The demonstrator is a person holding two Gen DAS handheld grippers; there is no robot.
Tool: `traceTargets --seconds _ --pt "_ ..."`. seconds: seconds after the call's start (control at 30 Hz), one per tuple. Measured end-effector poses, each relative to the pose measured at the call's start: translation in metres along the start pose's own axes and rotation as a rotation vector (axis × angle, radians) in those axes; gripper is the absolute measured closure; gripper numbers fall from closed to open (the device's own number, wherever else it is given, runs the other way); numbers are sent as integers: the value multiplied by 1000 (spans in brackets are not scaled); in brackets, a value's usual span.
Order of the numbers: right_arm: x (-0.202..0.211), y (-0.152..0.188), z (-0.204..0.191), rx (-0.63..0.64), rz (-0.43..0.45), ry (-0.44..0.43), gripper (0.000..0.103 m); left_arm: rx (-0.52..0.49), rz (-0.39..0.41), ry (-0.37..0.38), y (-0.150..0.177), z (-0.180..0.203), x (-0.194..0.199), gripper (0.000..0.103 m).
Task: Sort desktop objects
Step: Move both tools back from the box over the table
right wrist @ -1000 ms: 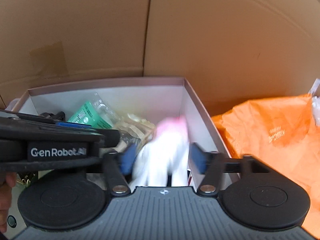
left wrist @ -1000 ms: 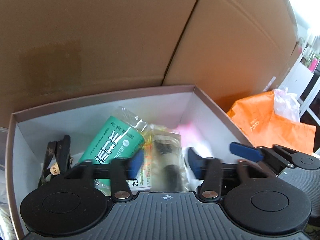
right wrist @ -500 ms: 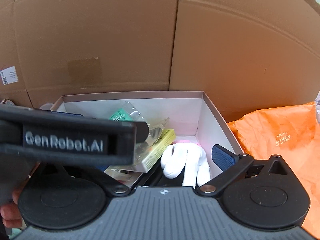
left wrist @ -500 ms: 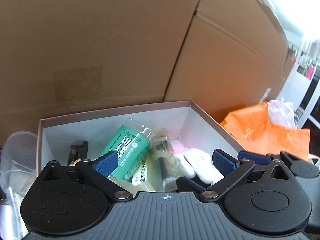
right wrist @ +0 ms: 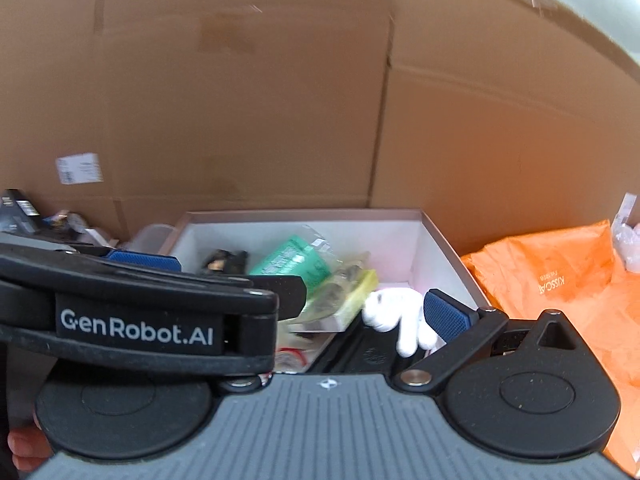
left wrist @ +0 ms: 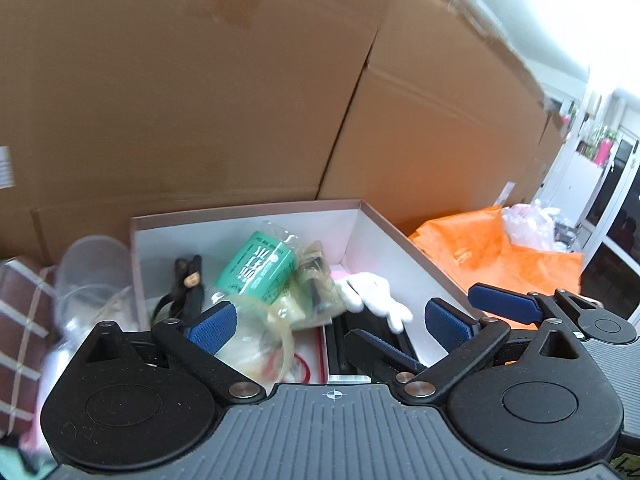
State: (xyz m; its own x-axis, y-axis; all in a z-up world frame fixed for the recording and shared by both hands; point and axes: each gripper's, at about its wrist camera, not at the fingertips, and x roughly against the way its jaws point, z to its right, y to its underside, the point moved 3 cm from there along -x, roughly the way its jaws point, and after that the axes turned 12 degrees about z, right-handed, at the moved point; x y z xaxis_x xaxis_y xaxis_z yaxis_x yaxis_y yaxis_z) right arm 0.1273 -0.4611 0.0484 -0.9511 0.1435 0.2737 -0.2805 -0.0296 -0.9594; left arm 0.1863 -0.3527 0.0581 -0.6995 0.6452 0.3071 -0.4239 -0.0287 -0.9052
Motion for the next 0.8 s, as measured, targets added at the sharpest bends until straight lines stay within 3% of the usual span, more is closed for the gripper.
traceTargets --seconds 0.33,0.47,0.67,0.8 --pt "110 12 -95 78 119 -145 0 -18 102 -56 30 -21 153 0" --pt "149 26 -134 85 155 -242 0 22 141 -75 55 -40 212 0" --pt "181 66 -191 69 113 -372 0 70 170 -184 110 -73 279 0" --pt "185 95 -230 87 57 -476 0 143 138 -246 141 -104 310 0"
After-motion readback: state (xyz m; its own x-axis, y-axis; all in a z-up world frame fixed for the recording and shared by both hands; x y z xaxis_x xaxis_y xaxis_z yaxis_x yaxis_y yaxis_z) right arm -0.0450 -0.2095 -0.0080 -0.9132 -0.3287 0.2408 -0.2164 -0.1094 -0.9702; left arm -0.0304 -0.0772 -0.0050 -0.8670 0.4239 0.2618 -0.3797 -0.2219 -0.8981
